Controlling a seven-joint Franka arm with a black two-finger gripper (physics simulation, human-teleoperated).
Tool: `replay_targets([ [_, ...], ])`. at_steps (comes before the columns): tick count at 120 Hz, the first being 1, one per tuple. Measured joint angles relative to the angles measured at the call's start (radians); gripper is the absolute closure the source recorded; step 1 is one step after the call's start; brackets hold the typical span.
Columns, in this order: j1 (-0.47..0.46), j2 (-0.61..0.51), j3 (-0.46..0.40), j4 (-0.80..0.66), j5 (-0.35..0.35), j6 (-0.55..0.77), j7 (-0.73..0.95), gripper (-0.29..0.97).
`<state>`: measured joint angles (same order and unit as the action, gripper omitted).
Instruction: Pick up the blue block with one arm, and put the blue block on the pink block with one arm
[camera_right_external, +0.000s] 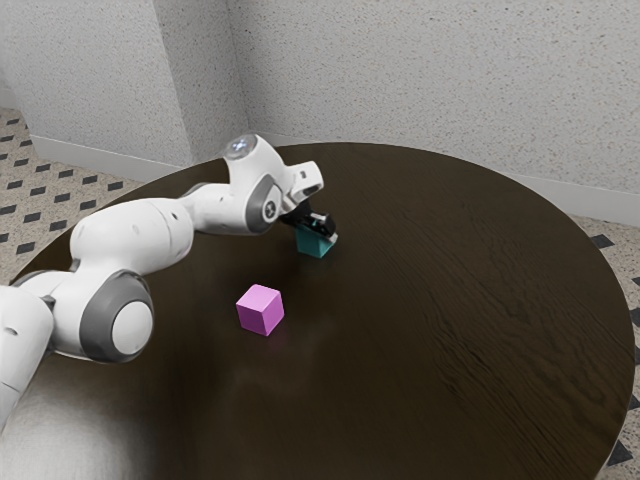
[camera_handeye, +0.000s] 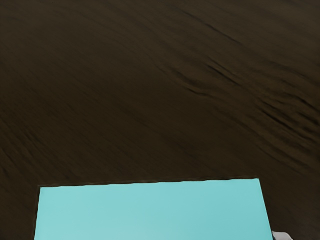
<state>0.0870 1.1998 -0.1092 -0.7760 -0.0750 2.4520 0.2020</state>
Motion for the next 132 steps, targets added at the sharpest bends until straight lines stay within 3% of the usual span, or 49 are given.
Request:
replay_targets([
  [9, -0.005, -0.016, 0.002, -0.005, 0.006, 0.001, -0.004, 0.38],
  [24, -0.012, -0.102, 0.008, -0.063, 0.004, -0.002, -0.008, 0.36],
  [85, -0.056, -0.605, 0.092, -0.714, -0.050, -0.076, -0.037, 0.38],
  [132, -0.085, -0.782, 0.138, -0.997, -0.035, -0.093, -0.047, 0.38],
])
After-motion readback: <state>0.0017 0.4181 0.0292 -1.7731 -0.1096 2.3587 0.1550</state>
